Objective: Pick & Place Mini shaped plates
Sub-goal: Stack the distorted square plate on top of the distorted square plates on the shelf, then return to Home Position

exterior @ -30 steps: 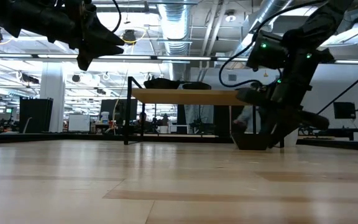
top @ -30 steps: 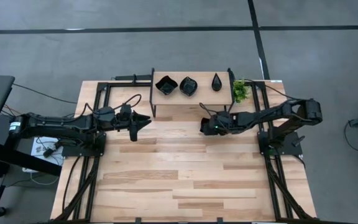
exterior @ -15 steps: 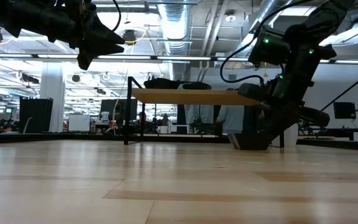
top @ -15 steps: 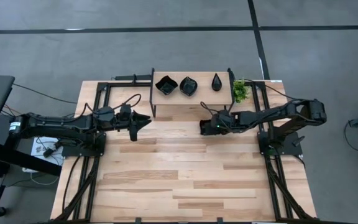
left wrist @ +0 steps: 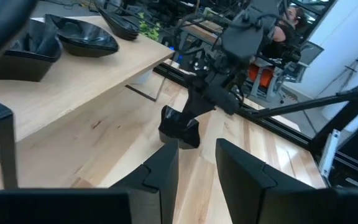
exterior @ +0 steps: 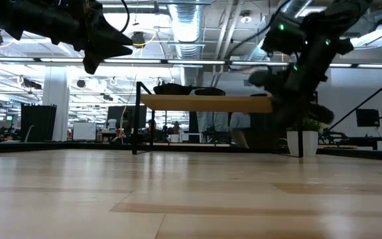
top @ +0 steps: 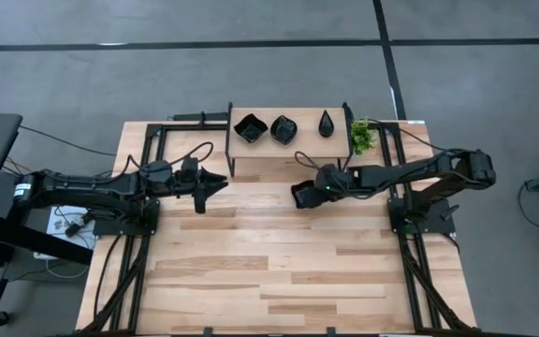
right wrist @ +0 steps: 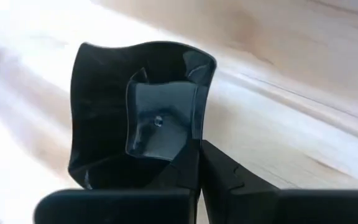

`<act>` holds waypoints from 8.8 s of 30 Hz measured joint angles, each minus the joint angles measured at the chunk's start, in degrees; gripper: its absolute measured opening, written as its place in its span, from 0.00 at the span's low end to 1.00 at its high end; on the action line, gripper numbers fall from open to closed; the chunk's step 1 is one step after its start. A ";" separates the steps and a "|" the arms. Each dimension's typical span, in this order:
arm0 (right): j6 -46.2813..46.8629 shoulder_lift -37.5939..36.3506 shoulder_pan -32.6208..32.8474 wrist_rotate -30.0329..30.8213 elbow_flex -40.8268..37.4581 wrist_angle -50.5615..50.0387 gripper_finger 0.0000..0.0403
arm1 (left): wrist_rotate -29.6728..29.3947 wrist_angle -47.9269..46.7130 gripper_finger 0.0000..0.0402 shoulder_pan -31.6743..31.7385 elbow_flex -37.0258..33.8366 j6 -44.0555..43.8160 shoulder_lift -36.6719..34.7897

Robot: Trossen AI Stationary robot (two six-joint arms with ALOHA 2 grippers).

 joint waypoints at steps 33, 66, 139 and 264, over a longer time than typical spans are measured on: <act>-48.51 -0.23 1.69 -3.70 34.56 -15.94 0.00 | 3.04 7.39 0.27 -2.07 3.95 -1.58 6.23; -67.07 24.07 6.03 24.31 66.60 -32.23 0.00 | -18.48 1.88 0.27 -7.55 16.70 9.43 16.04; -62.02 16.33 5.97 22.11 73.85 -45.87 0.49 | -25.54 0.12 0.01 -2.58 18.23 9.44 17.40; -48.27 -34.13 -2.21 5.27 25.34 -30.70 0.45 | 24.04 -38.49 0.33 18.72 32.16 11.22 -0.11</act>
